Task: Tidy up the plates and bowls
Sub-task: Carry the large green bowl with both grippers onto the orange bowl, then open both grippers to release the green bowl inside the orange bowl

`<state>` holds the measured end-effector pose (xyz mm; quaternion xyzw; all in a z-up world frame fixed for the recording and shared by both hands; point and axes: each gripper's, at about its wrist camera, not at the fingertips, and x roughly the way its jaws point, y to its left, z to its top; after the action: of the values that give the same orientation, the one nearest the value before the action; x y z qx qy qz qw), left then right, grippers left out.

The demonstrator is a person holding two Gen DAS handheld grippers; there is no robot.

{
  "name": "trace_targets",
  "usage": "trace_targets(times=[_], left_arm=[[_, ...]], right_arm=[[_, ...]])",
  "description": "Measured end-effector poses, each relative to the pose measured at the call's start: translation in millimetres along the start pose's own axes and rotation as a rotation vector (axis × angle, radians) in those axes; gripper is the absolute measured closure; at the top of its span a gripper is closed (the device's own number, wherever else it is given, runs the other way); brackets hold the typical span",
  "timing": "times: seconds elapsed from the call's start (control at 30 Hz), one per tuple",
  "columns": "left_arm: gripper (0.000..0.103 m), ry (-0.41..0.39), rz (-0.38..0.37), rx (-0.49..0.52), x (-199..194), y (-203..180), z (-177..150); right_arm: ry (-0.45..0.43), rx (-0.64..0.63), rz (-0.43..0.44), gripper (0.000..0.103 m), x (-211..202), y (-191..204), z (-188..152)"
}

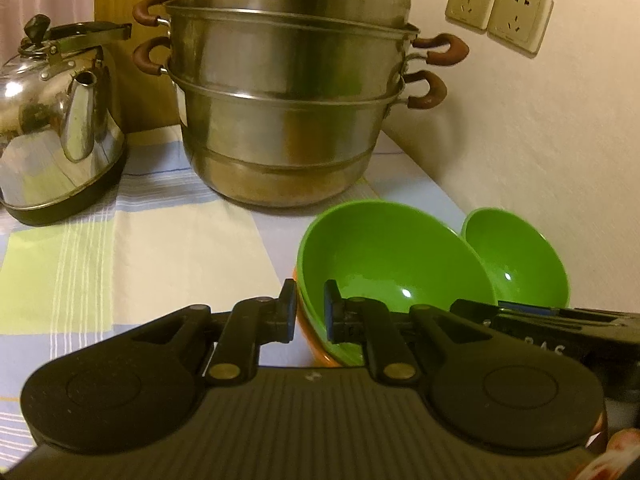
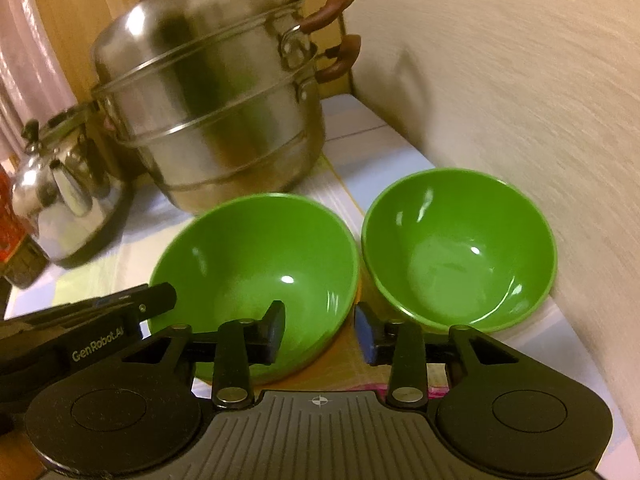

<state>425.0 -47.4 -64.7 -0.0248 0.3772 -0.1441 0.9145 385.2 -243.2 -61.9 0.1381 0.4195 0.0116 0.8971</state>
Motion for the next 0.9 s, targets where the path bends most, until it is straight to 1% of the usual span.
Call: trace_targets(times=[0.23,0.47,0.7,0.9], left_arm=[[0.091,-0.016,-0.009,-0.015,-6,2,2],[0.091,-0.029,-0.014,-0.032,-15,1,0],[0.091,-0.036,-0.029,-0.054,-30,-3,-5],[0.091,-0.034,-0.039,-0.077,-44,-7,-15]], right_arm=[[-0.01,0.028,0.011,0.064,-3,-4,2],[-0.039,0.05,0.02,0.064,-12,-6,2],[-0.079,0.089,0.027,0.064,-27,-12,1],[-0.111,0.128,0.019,0.064,-44,-22,-8]])
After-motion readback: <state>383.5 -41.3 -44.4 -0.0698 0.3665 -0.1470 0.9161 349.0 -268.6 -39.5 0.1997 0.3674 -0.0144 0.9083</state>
